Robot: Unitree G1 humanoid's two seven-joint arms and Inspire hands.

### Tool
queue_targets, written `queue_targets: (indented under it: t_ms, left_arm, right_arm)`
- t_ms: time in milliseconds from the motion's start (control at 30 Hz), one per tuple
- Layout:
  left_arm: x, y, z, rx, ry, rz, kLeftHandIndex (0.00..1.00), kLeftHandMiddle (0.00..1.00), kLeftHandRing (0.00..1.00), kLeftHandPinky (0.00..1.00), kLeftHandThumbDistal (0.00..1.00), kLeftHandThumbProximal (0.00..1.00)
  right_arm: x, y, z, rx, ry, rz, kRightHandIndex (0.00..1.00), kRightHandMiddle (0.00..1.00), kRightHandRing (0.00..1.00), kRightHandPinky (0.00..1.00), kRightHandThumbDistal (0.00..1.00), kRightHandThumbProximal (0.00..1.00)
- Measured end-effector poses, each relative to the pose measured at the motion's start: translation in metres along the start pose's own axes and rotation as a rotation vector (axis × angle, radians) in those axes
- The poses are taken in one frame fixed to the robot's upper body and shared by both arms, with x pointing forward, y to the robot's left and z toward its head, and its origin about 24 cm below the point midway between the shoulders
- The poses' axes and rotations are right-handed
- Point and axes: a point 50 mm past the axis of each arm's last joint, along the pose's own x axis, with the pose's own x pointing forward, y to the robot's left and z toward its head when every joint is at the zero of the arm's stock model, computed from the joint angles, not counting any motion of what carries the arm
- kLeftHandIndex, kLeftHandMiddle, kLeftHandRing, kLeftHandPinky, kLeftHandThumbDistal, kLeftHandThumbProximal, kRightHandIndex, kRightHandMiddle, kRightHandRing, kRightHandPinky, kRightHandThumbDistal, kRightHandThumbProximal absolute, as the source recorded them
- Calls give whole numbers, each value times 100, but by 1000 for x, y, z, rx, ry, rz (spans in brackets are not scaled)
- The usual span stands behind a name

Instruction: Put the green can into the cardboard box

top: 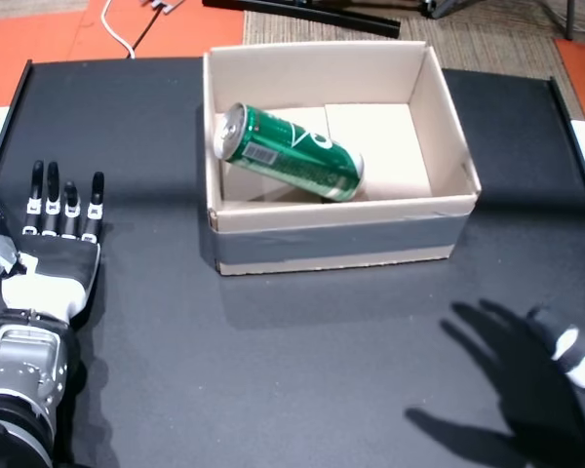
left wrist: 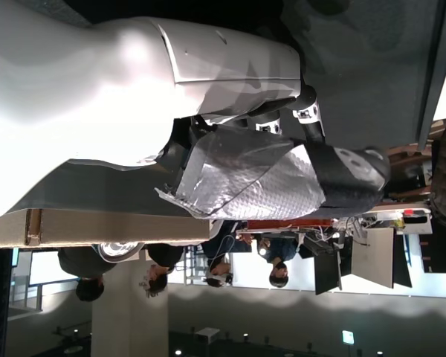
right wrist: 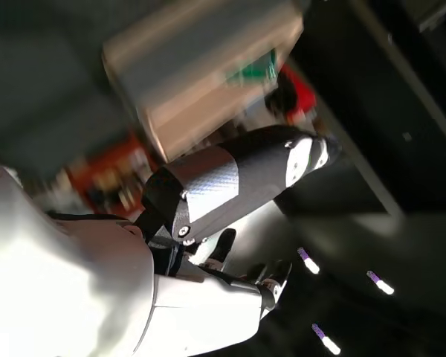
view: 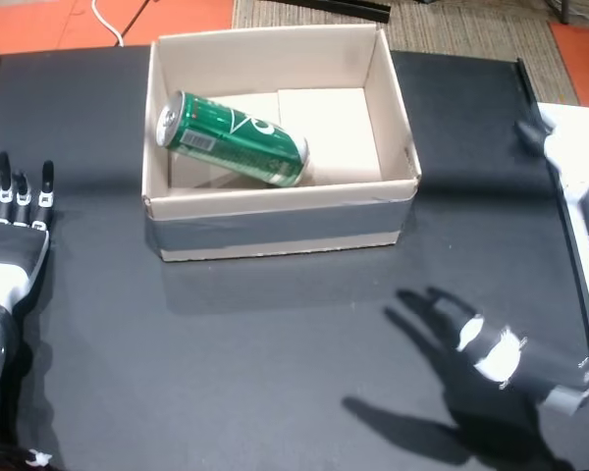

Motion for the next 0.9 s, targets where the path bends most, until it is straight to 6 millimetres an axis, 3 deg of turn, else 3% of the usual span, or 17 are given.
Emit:
queue_targets:
  t_ms: [100,167,233,333,433,900]
  left_arm:
    - [0,0,2,-3,0,1,58,27,41,71,61,80]
    - [0,0,2,-3,1,2,59,28,41,72,61,81]
    - [0,0,4,-1,-2,2,59,29,41,73,61,82]
    - [0,0,6,2,-3,2,57,27,41,74,63,82]
    - [0,1,6,1,0,3,56,26,40,76,64,83]
    - [0,0,12,7,-15,5,54,25,38,70,66,77]
  right_arm:
    - [-11,21,-3,74,68,-1,63,73,81,91,100,46]
    - [-16,36,-3,123,107,-3,62,73,81,90,94,47]
    - [-20,52,-1,193,134,-15,61,73,81,91,99,45]
    - [-13,72,3,268,143,-45,64,74,82,90,100,49]
    - [-4,91,4,269,148,-20,63,75,82,89,100,45]
    - [-9,106,5,222,171,76,63,76,84,91,100,52]
